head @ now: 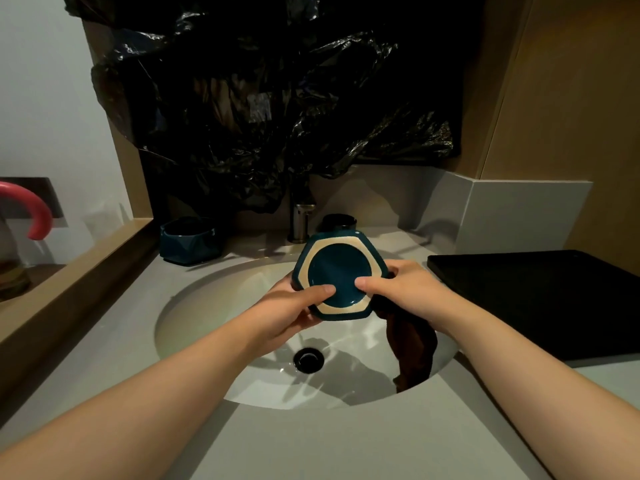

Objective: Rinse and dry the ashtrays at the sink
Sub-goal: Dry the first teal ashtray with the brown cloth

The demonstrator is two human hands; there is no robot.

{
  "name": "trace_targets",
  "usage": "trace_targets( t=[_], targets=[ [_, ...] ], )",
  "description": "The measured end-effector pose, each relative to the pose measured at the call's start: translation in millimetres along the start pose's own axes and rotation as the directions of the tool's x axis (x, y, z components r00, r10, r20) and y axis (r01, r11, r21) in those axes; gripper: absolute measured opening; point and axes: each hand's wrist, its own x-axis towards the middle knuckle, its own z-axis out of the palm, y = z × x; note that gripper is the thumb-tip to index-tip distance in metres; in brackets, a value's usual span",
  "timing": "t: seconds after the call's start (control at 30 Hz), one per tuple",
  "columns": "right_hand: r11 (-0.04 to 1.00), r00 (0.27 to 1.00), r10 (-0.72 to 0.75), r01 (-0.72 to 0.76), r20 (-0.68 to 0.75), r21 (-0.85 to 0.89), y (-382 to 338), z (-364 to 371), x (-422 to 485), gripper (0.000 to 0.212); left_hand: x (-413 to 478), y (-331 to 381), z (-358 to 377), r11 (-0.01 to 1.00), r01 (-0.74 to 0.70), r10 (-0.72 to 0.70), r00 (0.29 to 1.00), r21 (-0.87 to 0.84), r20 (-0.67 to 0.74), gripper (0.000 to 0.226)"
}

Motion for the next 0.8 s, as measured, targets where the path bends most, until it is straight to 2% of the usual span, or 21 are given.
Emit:
trace_targets(
  t=[0.07,0.13,0.2,0.27,0.3,0.37,0.5,0.57,0.6,0.67,0.73,0.8],
  targets=[
    [0.981,0.998,-0.066,0.061,-0.022,-0.184,-5,-6,1,0.022,1,0,-4,0.986,-0.025,0.032,0.999,0.166,-0.036,0.057],
    [0.888,0.990,-0.138,0.122,-0.002,-0.443,-9,-8,-1,0.029,3,1,-7,0.946,-0.083,0.113,0.991,0.313,-0.077,0.074],
    [0.709,0.983,-0.178,0.154,0.036,-0.688,-10,-6,-4,0.040,3,3,-8,0.877,-0.138,0.192,0.979,0.460,-0.073,0.083],
    [0.517,0.970,-0.228,0.190,0.079,-0.834,-9,-3,-5,0.051,2,2,-7,0.754,-0.168,0.235,0.972,0.635,-0.021,0.083],
    [0.447,0.963,-0.249,0.212,0.107,-0.869,-8,-3,-5,0.054,1,1,-6,0.684,-0.177,0.239,0.971,0.707,0.012,0.081],
    [0.378,0.953,-0.261,0.248,0.154,-0.892,-7,-3,-5,0.055,-1,-2,-2,0.576,-0.204,0.248,0.966,0.792,0.069,0.075],
    [0.354,0.941,-0.281,0.284,0.189,-0.891,-7,-1,-5,0.053,-3,-2,1,0.445,-0.240,0.282,0.952,0.863,0.119,0.065],
    [0.397,0.943,-0.280,0.285,0.180,-0.872,-6,0,-4,0.059,-2,0,-1,0.455,-0.193,0.272,0.960,0.869,0.071,0.062],
    [0.473,0.952,-0.265,0.266,0.152,-0.840,-7,-3,-4,0.063,-1,0,-2,0.500,-0.148,0.247,0.969,0.853,0.023,0.060],
    [0.716,0.975,-0.216,0.189,0.044,-0.673,-9,-14,-4,0.064,1,0,-3,0.619,-0.056,0.180,0.981,0.784,-0.072,0.057],
    [0.897,0.976,-0.182,0.116,-0.117,-0.427,-11,-29,-2,0.048,3,1,-4,0.724,0.002,0.125,0.983,0.689,-0.133,0.052],
    [0.958,0.946,-0.153,0.071,-0.286,-0.277,-12,-39,1,0.032,4,1,-3,0.813,0.039,0.070,0.984,0.582,-0.164,0.046]
  ],
)
